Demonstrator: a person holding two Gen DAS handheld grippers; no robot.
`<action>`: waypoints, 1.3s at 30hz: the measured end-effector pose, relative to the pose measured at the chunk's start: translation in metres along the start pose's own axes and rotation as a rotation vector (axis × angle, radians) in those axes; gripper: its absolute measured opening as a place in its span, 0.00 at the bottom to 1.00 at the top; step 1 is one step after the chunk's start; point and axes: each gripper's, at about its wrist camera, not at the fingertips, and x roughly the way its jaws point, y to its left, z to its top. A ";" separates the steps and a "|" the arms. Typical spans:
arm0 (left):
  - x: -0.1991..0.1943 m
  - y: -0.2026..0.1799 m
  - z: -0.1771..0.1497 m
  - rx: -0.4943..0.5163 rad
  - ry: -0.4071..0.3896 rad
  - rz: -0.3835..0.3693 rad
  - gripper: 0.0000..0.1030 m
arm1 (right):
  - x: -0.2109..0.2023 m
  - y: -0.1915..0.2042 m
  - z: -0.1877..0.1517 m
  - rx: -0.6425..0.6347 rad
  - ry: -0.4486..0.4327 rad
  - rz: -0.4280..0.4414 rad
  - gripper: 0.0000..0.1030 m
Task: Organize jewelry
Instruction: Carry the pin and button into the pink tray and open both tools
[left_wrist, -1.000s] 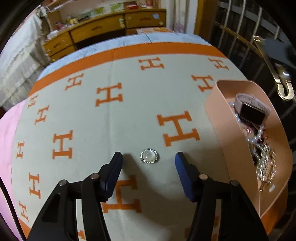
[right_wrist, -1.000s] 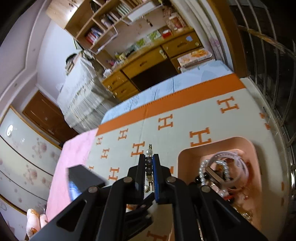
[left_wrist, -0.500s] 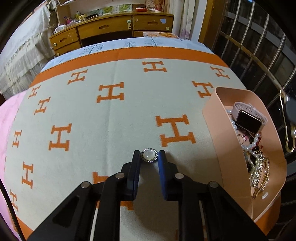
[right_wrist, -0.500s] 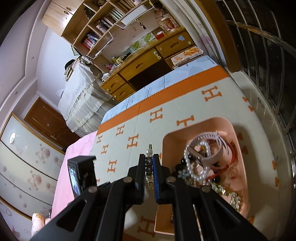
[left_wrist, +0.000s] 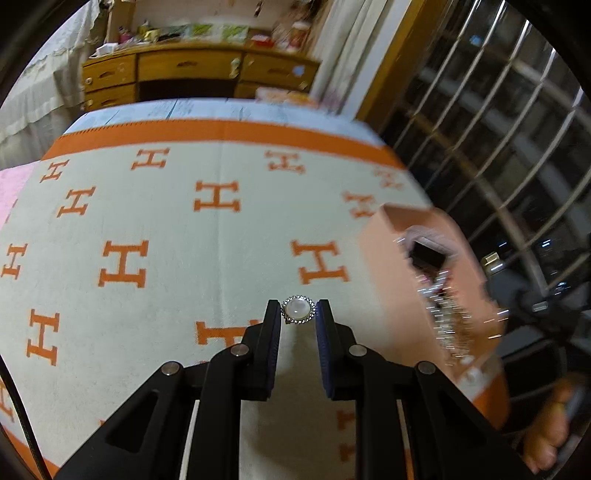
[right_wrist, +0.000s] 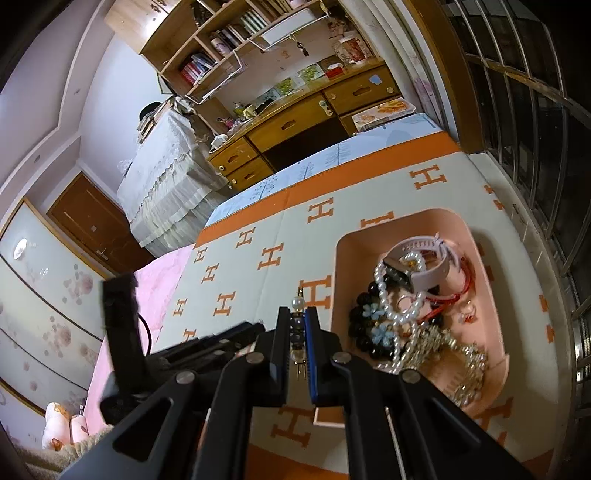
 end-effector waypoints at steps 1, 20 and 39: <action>-0.009 0.003 -0.001 0.000 -0.025 -0.029 0.16 | -0.001 0.000 -0.003 0.000 -0.002 0.002 0.07; -0.020 -0.069 0.012 0.225 -0.087 -0.090 0.16 | -0.026 -0.038 -0.013 0.125 -0.106 -0.144 0.07; 0.024 -0.121 0.023 0.287 -0.041 -0.030 0.71 | -0.013 -0.058 0.004 0.133 -0.085 -0.300 0.14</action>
